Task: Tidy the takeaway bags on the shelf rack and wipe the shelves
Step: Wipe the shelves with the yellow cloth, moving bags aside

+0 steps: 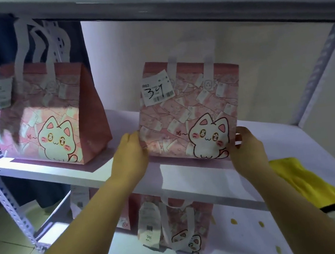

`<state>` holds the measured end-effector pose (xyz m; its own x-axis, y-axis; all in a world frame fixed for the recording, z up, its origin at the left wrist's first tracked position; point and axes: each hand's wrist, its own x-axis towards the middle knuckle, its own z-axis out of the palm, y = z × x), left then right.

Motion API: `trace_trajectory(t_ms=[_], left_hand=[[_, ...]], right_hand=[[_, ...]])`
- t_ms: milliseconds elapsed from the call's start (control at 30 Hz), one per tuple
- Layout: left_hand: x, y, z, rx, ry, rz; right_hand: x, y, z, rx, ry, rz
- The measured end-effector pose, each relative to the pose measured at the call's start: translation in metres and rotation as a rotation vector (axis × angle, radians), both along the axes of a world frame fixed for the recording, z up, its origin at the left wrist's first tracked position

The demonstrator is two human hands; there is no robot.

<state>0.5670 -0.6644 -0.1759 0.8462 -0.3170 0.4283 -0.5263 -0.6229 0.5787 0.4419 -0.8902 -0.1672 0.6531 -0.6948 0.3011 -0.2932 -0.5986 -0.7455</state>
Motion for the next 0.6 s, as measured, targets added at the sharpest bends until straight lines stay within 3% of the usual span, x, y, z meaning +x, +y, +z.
trace_trajectory(t_ms=[467, 600], left_hand=[[0.015, -0.045, -0.014, -0.064, 0.053, -0.100], [0.017, -0.037, -0.017, -0.070, 0.012, -0.085]], right_hand=[[-0.004, -0.039, -0.006, 0.065, 0.008, -0.072], [-0.009, -0.036, -0.006, -0.059, -0.047, -0.167]])
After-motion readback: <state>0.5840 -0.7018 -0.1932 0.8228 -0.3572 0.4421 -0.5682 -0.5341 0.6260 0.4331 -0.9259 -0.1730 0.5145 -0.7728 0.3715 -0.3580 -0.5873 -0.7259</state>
